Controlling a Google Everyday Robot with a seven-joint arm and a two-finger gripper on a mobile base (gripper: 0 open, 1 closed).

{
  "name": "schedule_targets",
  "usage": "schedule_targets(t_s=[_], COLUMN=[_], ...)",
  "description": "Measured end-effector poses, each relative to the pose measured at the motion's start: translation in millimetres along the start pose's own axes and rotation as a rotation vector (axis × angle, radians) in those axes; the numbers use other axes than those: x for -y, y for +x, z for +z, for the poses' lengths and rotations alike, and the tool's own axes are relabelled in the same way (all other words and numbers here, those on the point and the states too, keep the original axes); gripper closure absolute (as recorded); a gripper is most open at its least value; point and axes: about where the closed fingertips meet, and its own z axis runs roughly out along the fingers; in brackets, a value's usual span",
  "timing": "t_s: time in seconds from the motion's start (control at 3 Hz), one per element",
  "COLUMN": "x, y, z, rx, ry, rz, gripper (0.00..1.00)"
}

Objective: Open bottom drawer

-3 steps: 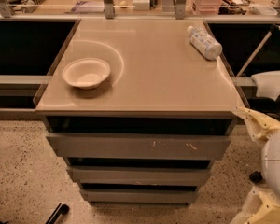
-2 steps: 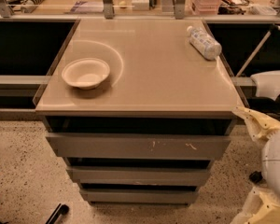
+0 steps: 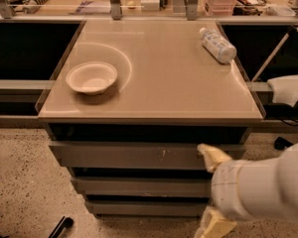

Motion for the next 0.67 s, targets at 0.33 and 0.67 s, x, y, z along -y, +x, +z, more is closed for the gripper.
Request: schedule_targets(t_s=[0.33, 0.67], x=[-63.3, -123.9], y=[21.2, 59.7], z=[102.0, 167.6], rx=[0.024, 0.051], ry=[-0.157, -0.241], rz=[0.05, 0.156], gripper=[0.0, 0.0])
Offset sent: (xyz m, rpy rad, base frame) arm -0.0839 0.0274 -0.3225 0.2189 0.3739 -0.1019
